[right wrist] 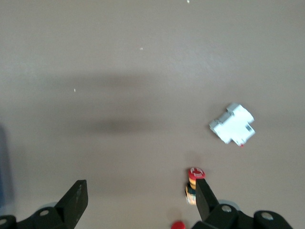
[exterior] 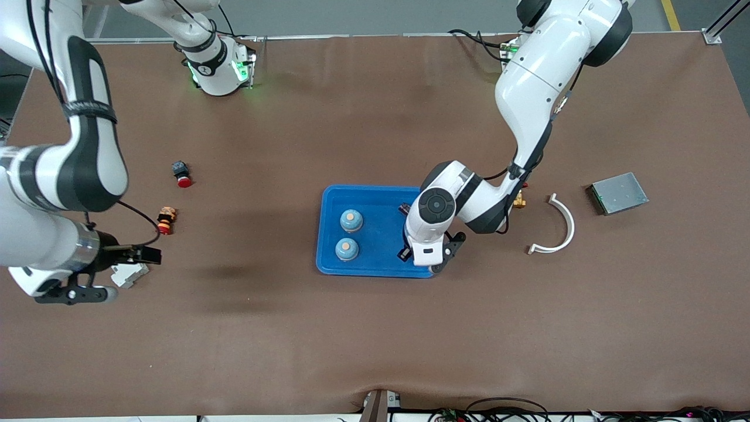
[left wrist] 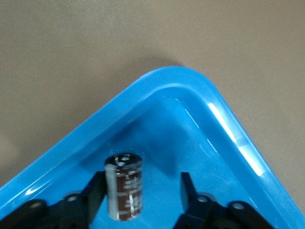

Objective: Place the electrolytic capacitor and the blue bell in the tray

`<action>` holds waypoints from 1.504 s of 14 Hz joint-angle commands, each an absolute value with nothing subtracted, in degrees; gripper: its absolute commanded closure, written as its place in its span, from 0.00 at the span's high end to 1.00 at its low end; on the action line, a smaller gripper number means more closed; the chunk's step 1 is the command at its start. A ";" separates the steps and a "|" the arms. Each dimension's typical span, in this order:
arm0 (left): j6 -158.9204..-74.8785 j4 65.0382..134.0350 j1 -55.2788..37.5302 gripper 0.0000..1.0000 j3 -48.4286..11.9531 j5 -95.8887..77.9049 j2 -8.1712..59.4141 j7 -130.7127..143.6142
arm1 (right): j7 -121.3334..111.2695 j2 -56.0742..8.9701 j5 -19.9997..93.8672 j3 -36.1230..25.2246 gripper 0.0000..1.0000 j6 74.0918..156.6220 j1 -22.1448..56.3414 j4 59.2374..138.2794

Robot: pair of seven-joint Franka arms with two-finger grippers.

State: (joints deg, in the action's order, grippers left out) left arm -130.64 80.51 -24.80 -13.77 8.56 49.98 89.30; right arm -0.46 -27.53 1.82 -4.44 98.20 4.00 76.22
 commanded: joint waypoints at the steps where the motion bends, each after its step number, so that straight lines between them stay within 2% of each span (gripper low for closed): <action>1: -129.29 79.72 -25.40 1.00 -13.10 9.14 48.26 89.83 | -0.97 -22.51 1.41 -3.52 1.00 94.93 2.29 77.87; 6: -122.00 79.45 -24.35 1.00 -13.10 9.23 44.92 86.58 | -2.72 -17.06 1.41 -3.60 1.00 87.38 -0.26 77.78; 11: -114.28 79.72 -22.41 1.00 -13.27 8.97 40.44 80.53 | -2.46 -11.61 1.41 -3.86 1.00 84.38 -1.14 78.66; 21: -93.88 80.07 -13.11 1.00 -13.98 4.14 28.93 54.61 | -1.24 -0.89 1.32 -4.39 1.00 86.83 -0.71 90.08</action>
